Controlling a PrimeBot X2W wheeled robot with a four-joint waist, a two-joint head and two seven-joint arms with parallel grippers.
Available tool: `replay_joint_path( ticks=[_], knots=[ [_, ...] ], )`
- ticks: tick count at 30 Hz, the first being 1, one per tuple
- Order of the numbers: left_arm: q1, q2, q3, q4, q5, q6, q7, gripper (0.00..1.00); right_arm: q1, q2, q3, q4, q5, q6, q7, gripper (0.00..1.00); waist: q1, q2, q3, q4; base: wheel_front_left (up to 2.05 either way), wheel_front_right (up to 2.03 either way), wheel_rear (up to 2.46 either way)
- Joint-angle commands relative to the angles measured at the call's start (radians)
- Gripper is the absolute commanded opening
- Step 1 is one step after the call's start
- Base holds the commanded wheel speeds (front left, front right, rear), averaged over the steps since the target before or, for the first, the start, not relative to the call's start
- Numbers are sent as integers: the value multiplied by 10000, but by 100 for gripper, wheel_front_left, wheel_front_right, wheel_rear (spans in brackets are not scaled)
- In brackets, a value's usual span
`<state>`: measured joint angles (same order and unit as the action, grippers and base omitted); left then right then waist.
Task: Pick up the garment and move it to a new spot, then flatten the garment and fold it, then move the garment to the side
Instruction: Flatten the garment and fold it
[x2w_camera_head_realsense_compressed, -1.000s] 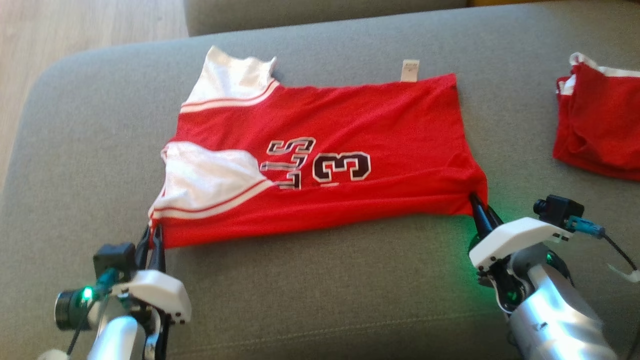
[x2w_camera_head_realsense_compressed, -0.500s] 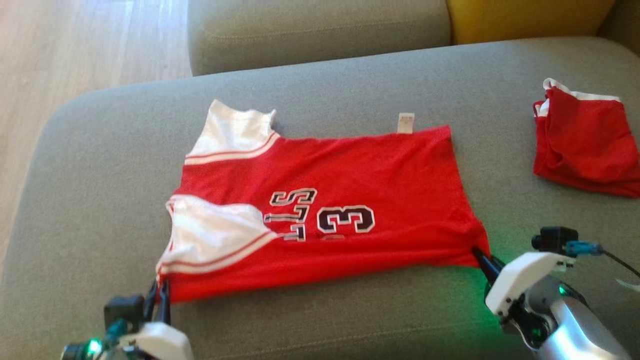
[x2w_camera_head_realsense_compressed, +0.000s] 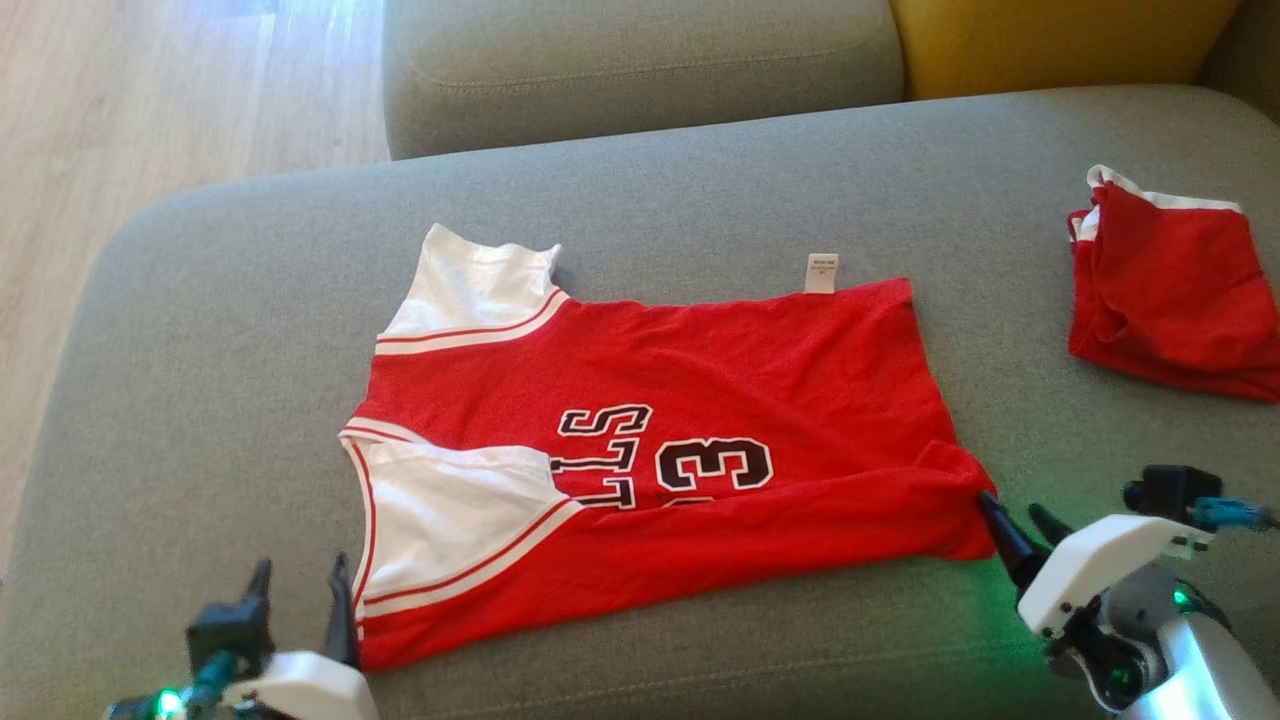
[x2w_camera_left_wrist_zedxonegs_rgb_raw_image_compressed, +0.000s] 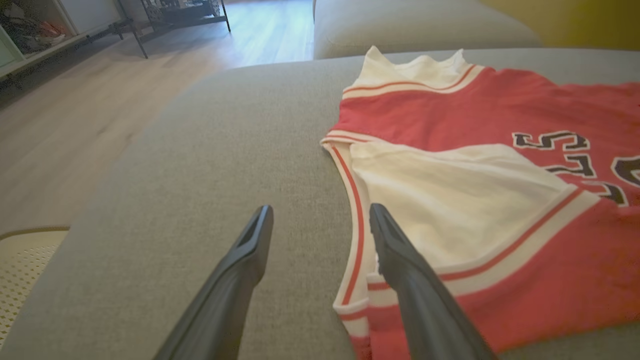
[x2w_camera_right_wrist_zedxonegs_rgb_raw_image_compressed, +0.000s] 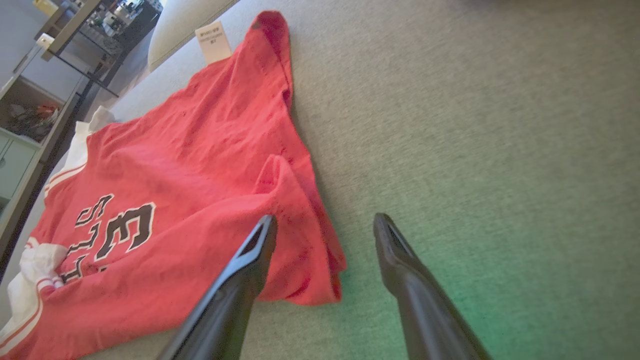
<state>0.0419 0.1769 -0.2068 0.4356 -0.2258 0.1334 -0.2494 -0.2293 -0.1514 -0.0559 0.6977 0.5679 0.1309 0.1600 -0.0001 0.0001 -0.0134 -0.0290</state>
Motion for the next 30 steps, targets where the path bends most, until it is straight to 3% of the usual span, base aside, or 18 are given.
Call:
replay_joint_path(
  ticks=[1, 6, 11, 14, 18, 30],
  knots=[
    [-417, 254, 460, -397, -63, 82, -124, 100, -121, -36, 29, -334, -178, -2, -31, 100, 1, -1, 23, -5, 0, 0, 0],
    [-685, 471, 976, -1532, -4, 424, -124, 100, -233, 491, -803, -1400, -1068, -2, 85, 100, 1, -1, 249, -40, 0, 0, 0],
    [-1260, 623, 1497, -2740, 96, 569, -124, 100, -340, 709, -568, -3252, -2144, -2, -723, 100, 1, -1, 693, -242, 0, 0, 0],
    [-1717, 758, 1618, -2938, 126, 438, -124, 100, -395, 779, -217, -4085, -2806, -2, -1276, 100, 1, -1, 1060, -429, 0, 0, 0],
    [-2642, 1188, 1467, -2651, 240, 43, 68, 100, -510, 893, 187, -4908, -3145, -2, -1851, 100, 1, -1, 1697, -778, 0, 0, 0],
    [-6732, 2949, 655, -344, 394, -1968, 2970, 100, -1178, 1008, 1041, -6077, -2974, -2, -3198, 100, 1, -1, 3902, -1995, 0, 0, 0]
  ],
)
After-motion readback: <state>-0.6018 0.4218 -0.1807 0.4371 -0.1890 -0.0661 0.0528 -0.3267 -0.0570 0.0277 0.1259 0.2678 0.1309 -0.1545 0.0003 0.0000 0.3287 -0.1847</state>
